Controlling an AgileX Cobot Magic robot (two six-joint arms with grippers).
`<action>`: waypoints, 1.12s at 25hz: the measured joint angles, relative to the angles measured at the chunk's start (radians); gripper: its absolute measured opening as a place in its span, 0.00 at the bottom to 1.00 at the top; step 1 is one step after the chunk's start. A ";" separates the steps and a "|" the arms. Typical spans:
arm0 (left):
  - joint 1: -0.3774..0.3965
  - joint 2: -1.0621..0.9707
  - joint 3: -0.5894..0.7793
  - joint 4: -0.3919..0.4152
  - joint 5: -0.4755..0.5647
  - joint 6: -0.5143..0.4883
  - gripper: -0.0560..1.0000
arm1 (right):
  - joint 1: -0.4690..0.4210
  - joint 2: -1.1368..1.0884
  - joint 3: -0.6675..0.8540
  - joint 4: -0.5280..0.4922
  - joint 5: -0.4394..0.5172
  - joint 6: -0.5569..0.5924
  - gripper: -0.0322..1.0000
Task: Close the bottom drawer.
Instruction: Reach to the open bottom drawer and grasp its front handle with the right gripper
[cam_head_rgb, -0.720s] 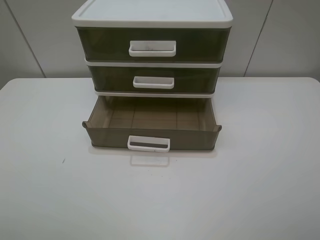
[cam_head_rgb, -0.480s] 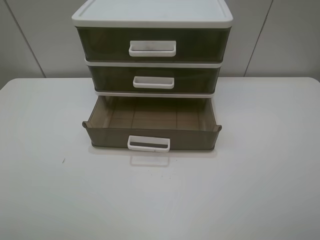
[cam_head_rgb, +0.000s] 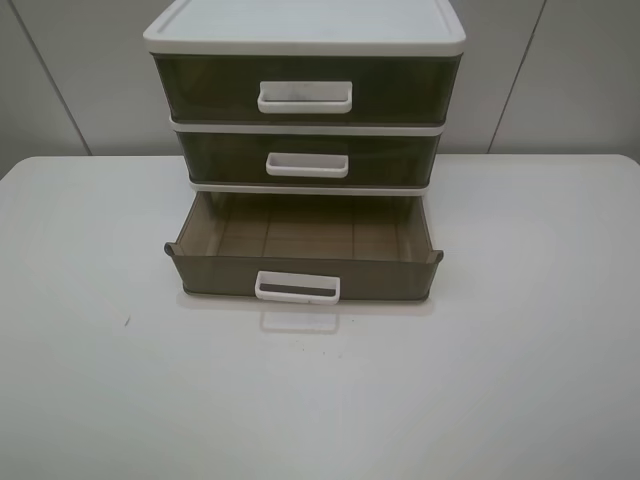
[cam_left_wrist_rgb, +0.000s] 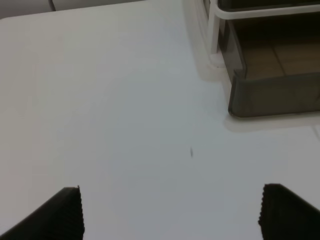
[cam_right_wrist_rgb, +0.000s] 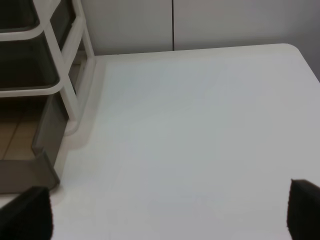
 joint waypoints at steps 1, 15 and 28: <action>0.000 0.000 0.000 0.000 0.000 0.000 0.73 | 0.000 0.000 0.000 0.000 0.000 0.000 0.83; 0.000 0.000 0.000 0.000 0.000 0.000 0.73 | 0.000 0.000 0.000 0.000 0.000 0.000 0.83; 0.000 0.000 0.000 0.000 0.000 0.000 0.73 | 0.012 0.399 -0.120 0.045 -0.070 0.000 0.83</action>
